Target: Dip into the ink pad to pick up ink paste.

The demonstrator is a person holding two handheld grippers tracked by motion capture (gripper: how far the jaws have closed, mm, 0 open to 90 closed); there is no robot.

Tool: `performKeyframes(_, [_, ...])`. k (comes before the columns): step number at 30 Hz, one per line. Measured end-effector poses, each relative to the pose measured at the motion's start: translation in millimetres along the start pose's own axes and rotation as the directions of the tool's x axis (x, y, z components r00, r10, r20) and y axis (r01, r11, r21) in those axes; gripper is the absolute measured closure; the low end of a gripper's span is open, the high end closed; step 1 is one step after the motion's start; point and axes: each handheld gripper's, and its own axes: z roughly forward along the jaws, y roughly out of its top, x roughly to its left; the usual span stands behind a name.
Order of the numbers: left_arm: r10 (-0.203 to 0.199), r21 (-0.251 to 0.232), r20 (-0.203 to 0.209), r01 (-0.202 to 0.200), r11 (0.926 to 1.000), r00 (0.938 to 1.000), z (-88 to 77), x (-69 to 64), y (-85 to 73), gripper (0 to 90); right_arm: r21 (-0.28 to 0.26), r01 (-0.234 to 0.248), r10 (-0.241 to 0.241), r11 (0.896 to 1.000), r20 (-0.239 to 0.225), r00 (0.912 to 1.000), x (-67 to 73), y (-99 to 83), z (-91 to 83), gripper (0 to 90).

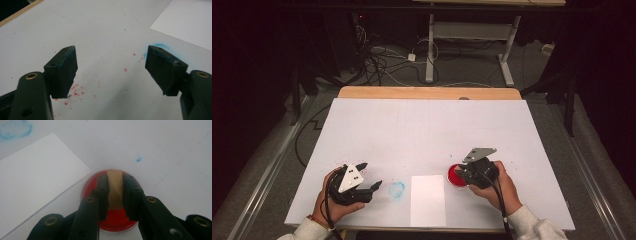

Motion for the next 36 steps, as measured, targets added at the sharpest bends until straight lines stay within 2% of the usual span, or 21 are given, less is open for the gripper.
performKeyframes(7, [0.004,0.003,0.001,-0.004,1.0,1.0,-0.4,-0.8,0.1,25.3,0.004,-0.014,0.014,1.0,-0.005,0.9999,-0.8,-2.9,3.2,76.0])
performKeyframes(10, [0.004,0.003,-0.001,-0.004,1.0,1.0,-0.5,-1.1,0.0,25.6,0.01,0.006,-0.006,1.0,0.006,1.0,0.4,-2.5,3.4,76.0])
performKeyframes(15, [0.006,0.006,-0.005,-0.006,1.0,1.0,-0.7,-1.8,0.3,25.6,-0.004,0.005,-0.005,1.0,-0.008,1.0,-0.9,-4.7,3.9,76.1])
performKeyframes(20, [0.005,0.006,-0.003,-0.005,1.0,1.0,-0.4,-1.9,0.4,25.6,-0.001,0.013,-0.013,1.0,0.005,0.9999,1.1,-4.6,4.0,76.1])
performKeyframes(24, [0.007,0.008,-0.002,-0.007,0.9999,1.0,-0.2,-2.1,0.4,25.6,-0.002,-0.005,0.005,1.0,-0.018,0.9998,-2.3,-4.9,4.1,76.1])
performKeyframes(33, [0.01,0.012,-0.003,-0.01,0.9999,0.9999,0.2,-2.4,0.6,25.7,0.001,0.033,-0.033,0.999,0.002,0.9995,0.8,-4.3,4.3,76.1])
performKeyframes(36, [0.008,0.014,-0.002,-0.008,0.9999,1.0,0.4,-2.3,0.5,25.6,0.002,0.028,-0.028,1.0,-0.006,0.9996,-0.3,-4.4,4.4,76.1])
